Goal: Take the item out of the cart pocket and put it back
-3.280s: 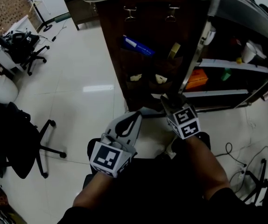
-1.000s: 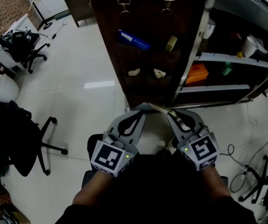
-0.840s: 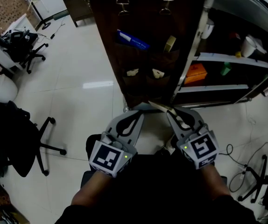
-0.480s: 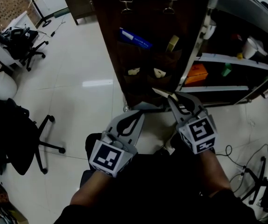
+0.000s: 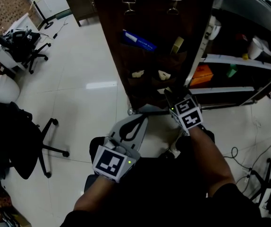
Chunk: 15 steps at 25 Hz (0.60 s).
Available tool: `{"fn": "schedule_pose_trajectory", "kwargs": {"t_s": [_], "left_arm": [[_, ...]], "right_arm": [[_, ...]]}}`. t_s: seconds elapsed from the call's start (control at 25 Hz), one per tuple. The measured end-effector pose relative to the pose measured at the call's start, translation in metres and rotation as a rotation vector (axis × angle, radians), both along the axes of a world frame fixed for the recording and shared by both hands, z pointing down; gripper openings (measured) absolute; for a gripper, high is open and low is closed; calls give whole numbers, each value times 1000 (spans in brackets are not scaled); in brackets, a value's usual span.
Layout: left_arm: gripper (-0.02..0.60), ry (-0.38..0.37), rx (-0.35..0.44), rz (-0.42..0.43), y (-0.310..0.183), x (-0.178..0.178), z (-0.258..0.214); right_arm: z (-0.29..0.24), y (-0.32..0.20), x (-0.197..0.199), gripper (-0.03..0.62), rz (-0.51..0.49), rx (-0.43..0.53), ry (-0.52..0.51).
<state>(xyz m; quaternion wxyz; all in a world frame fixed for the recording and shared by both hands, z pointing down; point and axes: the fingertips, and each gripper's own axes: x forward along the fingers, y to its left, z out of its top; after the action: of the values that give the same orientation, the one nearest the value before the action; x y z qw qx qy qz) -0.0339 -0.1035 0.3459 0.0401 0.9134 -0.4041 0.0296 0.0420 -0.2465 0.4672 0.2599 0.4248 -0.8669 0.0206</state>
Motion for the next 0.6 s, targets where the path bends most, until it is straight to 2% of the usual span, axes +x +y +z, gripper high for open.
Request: {"fn": "schedule_pose_trajectory", "kwargs": {"t_s": [0.28, 0.6], "left_arm": [[0, 5, -7, 10, 3, 2, 0], [0, 7, -24, 14, 4, 2, 5]], "right_arm": [[82, -28, -5, 74, 25, -153, 24], [123, -47, -13, 74, 40, -208, 51]]}}
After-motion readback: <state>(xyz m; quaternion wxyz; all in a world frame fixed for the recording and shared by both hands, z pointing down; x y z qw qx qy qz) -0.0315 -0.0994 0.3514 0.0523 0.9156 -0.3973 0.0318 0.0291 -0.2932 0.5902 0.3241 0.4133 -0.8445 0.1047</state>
